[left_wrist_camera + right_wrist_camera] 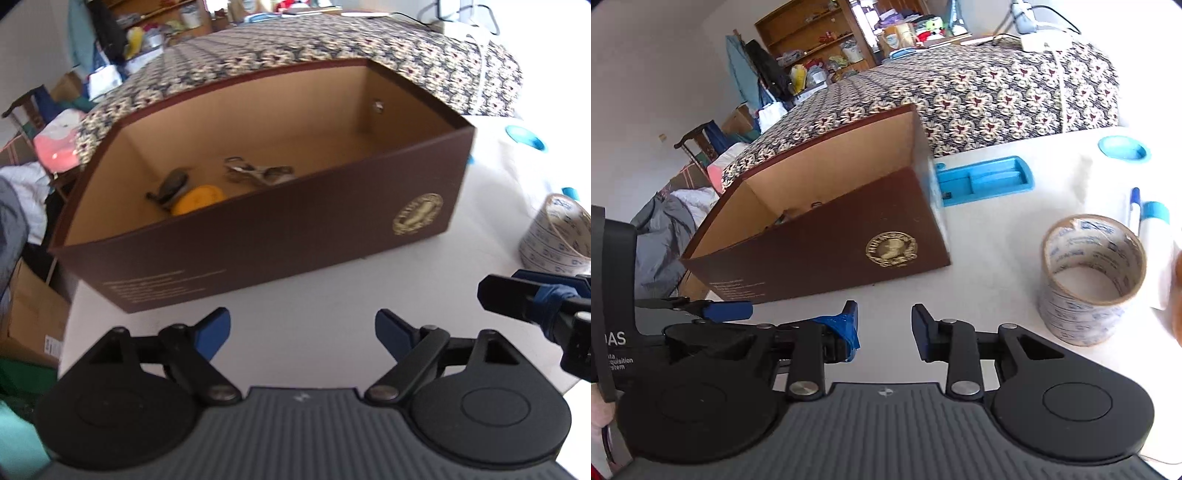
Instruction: Organize rigid objects
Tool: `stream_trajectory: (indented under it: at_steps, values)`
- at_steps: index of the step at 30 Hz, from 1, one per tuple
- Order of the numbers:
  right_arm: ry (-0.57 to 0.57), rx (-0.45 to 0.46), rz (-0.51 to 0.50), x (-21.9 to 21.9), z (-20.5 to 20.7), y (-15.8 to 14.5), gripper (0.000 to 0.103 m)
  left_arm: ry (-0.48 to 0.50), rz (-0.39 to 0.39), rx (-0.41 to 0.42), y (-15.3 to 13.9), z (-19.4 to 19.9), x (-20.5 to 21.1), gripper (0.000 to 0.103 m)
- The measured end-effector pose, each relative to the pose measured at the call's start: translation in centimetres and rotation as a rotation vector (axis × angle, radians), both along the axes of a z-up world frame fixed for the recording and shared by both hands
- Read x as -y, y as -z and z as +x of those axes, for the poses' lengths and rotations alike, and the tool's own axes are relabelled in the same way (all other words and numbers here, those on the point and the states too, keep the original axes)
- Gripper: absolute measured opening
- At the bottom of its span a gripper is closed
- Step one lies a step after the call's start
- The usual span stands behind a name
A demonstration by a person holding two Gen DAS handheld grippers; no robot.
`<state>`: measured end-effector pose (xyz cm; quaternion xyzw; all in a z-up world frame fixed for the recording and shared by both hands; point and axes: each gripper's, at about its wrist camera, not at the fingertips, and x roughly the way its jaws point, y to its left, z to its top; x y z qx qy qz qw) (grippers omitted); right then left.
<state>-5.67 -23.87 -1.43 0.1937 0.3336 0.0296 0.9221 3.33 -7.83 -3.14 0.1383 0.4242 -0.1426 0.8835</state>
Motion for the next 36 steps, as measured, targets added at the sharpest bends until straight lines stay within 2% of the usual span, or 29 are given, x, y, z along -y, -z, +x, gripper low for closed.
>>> stream_trajectory:
  at_steps: [8,23,36]
  values:
    - [-0.025,-0.013,-0.038,-2.3,0.7,-0.4,0.015,-0.068,-0.006,0.016,-0.6,-0.4,-2.6,0.089]
    - [-0.098,-0.113,-0.068,-4.8,-0.4,0.1,0.015,-0.107,-0.003,-0.098,0.0,-2.9,-5.0,0.089]
    - [-0.117,-0.115,-0.084,-5.3,-0.5,-0.3,0.015,-0.141,-0.005,-0.078,-1.0,-4.5,-6.2,0.089]
